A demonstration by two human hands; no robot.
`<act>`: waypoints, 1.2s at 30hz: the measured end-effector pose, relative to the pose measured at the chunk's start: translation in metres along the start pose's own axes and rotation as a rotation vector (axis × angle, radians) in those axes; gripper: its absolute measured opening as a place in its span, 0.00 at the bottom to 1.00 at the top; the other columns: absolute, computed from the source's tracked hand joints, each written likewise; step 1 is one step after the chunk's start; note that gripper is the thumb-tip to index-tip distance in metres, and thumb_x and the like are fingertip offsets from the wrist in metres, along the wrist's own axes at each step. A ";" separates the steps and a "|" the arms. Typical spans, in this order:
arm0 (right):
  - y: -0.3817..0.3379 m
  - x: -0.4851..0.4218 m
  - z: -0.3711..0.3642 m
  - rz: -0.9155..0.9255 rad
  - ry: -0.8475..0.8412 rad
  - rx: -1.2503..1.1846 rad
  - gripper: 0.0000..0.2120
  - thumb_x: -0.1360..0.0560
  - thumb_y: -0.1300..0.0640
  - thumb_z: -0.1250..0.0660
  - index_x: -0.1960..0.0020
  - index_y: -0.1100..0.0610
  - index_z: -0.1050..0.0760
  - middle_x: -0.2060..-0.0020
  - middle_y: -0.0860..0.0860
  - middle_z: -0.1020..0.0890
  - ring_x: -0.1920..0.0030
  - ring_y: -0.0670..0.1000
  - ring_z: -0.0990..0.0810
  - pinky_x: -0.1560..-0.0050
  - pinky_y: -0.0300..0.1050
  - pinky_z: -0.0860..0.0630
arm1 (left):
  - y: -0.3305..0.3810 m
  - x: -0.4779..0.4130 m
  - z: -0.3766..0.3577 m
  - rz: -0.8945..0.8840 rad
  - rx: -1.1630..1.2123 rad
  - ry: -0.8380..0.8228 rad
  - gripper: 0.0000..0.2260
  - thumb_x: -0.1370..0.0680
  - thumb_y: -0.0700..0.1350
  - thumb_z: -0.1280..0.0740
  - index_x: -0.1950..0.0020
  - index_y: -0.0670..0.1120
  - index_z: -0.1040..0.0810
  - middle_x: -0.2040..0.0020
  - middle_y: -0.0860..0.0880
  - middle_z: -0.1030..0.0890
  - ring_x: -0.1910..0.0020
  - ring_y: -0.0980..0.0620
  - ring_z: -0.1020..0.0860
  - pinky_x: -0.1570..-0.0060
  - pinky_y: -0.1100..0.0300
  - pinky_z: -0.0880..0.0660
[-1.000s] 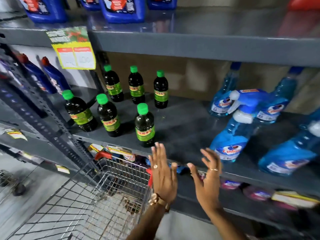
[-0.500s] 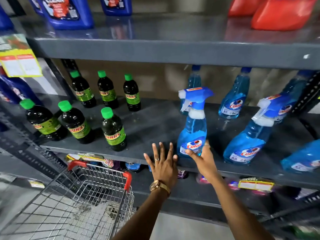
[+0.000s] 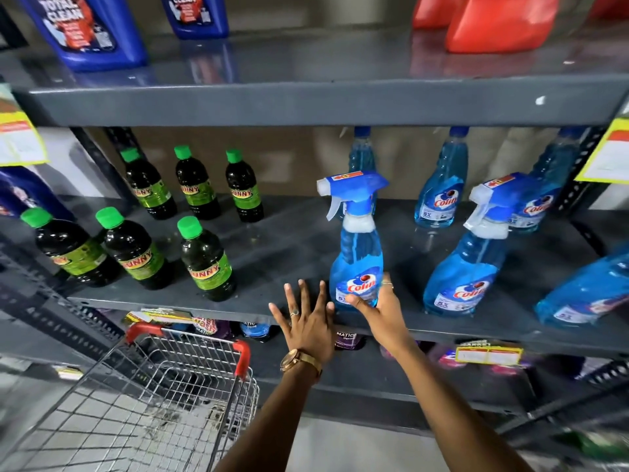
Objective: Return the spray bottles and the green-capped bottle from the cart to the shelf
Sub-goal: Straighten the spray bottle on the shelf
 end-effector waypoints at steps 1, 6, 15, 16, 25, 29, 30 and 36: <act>0.000 0.001 0.000 0.001 0.001 -0.010 0.22 0.32 0.58 0.26 0.44 0.51 0.34 0.47 0.53 0.20 0.49 0.45 0.20 0.51 0.34 0.22 | 0.001 0.000 0.001 0.005 0.004 -0.002 0.34 0.29 0.61 0.69 0.24 0.57 0.50 0.21 0.48 0.53 0.29 0.48 0.71 0.42 0.46 0.84; -0.006 0.006 0.004 0.032 -0.026 -0.016 0.26 0.33 0.57 0.25 0.41 0.53 0.33 0.45 0.52 0.20 0.44 0.46 0.20 0.46 0.36 0.22 | 0.001 0.005 0.001 0.031 0.158 0.089 0.39 0.29 0.68 0.71 0.23 0.53 0.48 0.21 0.46 0.51 0.27 0.50 0.69 0.34 0.45 0.78; -0.012 0.073 0.085 0.319 0.454 0.239 0.08 0.28 0.49 0.33 0.51 0.48 0.27 0.53 0.49 0.24 0.48 0.45 0.26 0.43 0.36 0.31 | 0.090 0.078 -0.024 -0.630 0.175 0.104 0.27 0.20 0.54 0.49 0.24 0.44 0.47 0.23 0.44 0.43 0.23 0.48 0.52 0.25 0.54 0.58; -0.012 0.072 0.095 0.304 0.535 0.200 0.11 0.30 0.49 0.32 0.50 0.47 0.29 0.53 0.49 0.26 0.48 0.48 0.27 0.43 0.37 0.31 | 0.099 0.073 -0.023 -0.618 0.163 0.118 0.26 0.19 0.54 0.51 0.24 0.43 0.46 0.23 0.44 0.44 0.23 0.48 0.51 0.25 0.54 0.58; 0.013 0.010 0.147 -0.049 0.233 0.058 0.30 0.38 0.62 0.22 0.43 0.58 0.35 0.49 0.54 0.19 0.58 0.32 0.21 0.55 0.25 0.25 | 0.141 0.041 -0.049 -0.245 0.034 -0.004 0.27 0.21 0.54 0.52 0.31 0.39 0.30 0.31 0.40 0.27 0.31 0.41 0.29 0.28 0.56 0.58; 0.024 0.005 0.152 -0.071 0.152 0.053 0.30 0.36 0.59 0.23 0.41 0.54 0.35 0.46 0.51 0.20 0.47 0.45 0.19 0.51 0.27 0.25 | 0.146 0.032 -0.050 -0.212 -0.012 -0.001 0.33 0.20 0.56 0.63 0.32 0.39 0.30 0.32 0.41 0.26 0.32 0.42 0.28 0.28 0.51 0.43; 0.025 0.006 0.154 -0.076 0.137 0.051 0.31 0.36 0.59 0.23 0.39 0.55 0.36 0.44 0.53 0.20 0.46 0.47 0.20 0.50 0.29 0.24 | 0.146 0.030 -0.051 -0.218 -0.012 0.002 0.35 0.21 0.57 0.66 0.30 0.39 0.31 0.30 0.41 0.28 0.30 0.42 0.29 0.27 0.50 0.42; 0.026 0.013 0.168 -0.062 0.067 0.084 0.28 0.35 0.58 0.23 0.43 0.50 0.36 0.47 0.48 0.21 0.46 0.48 0.20 0.47 0.34 0.24 | 0.152 0.029 -0.054 -0.207 0.054 0.035 0.34 0.24 0.58 0.66 0.24 0.42 0.45 0.22 0.44 0.43 0.22 0.46 0.48 0.27 0.55 0.63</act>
Point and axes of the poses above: each hand's wrist, its own x-axis away from the middle knuckle, its own z-axis out of the back of the hand, y = z × x, the point moved 3 cm from there along -x, towards the middle knuckle
